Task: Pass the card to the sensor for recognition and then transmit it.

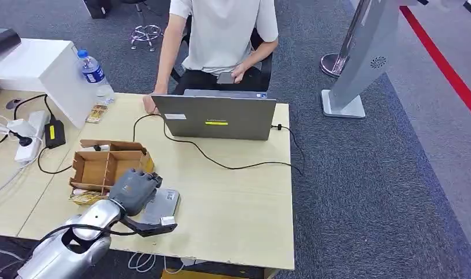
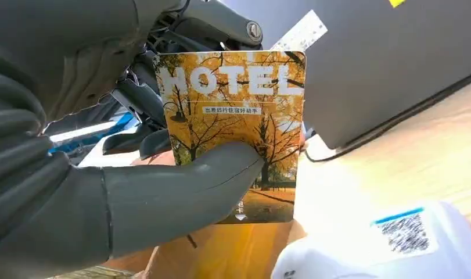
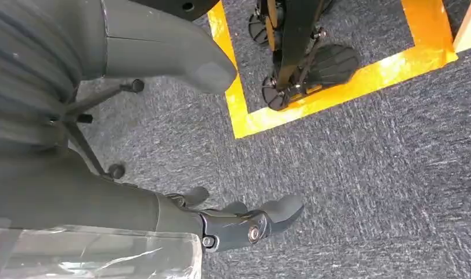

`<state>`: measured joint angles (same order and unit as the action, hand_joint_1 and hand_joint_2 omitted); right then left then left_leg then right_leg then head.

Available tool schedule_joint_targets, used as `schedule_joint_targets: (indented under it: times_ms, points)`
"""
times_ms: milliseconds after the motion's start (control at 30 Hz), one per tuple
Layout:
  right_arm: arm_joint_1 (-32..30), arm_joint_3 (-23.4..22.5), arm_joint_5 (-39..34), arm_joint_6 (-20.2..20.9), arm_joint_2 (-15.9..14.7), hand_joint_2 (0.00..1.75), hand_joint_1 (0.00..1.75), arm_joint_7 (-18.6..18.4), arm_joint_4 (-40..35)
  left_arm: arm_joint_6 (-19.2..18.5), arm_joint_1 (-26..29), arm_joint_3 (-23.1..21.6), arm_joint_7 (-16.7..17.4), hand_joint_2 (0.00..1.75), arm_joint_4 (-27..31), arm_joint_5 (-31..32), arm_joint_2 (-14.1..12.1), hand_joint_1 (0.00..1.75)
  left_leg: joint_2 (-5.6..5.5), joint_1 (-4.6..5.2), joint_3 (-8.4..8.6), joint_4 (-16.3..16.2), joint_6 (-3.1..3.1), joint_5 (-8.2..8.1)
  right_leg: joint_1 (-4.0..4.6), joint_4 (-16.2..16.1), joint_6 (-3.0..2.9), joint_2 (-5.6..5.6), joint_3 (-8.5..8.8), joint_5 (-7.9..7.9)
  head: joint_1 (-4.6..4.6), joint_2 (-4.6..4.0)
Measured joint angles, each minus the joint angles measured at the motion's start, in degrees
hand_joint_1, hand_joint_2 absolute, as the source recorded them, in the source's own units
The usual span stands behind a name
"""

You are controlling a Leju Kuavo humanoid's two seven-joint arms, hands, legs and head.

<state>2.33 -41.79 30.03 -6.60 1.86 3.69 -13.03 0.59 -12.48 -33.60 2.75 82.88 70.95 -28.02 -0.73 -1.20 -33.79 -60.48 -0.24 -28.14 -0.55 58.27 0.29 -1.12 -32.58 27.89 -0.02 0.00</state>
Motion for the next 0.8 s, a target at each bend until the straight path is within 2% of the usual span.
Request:
schedule_joint_targets:
  times_ms: [233,633,733,800]
  points:
    - [0.0,-0.2,0.6,0.4,0.0,1.75,0.0,0.0,0.0,-1.3,-1.0,-1.0,-1.6,1.75,-0.9,-1.3,-1.2,1.75,0.0,0.0,0.0,0.0,0.0,0.0,0.0,0.0,0.0,0.0,0.0,0.0,0.02,0.0]
    - [0.1,-1.1,1.7,0.8,0.2,1.75,0.0,0.2,0.0,-1.1,-2.8,-4.3,-3.5,1.75,-1.9,-2.1,-1.8,1.75,0.0,0.0,0.0,0.0,0.0,0.0,-0.01,0.0,0.0,0.0,0.01,0.0,0.0,0.0]
    - [0.2,-1.2,2.4,0.9,0.2,1.75,0.0,0.3,0.0,0.7,-3.3,-4.9,-3.5,1.75,-1.9,-2.4,-1.7,1.75,0.0,0.0,0.01,0.0,0.0,0.0,0.0,0.0,0.0,0.0,-0.01,0.0,0.02,0.0]
    - [0.2,-1.4,2.9,1.0,0.2,1.75,0.0,0.4,0.0,4.0,-4.0,-4.9,-3.0,1.75,-1.9,-2.5,-1.1,1.75,-0.01,0.0,0.01,0.0,0.0,0.03,-0.01,0.0,0.0,0.01,-0.01,0.0,0.0,0.0]
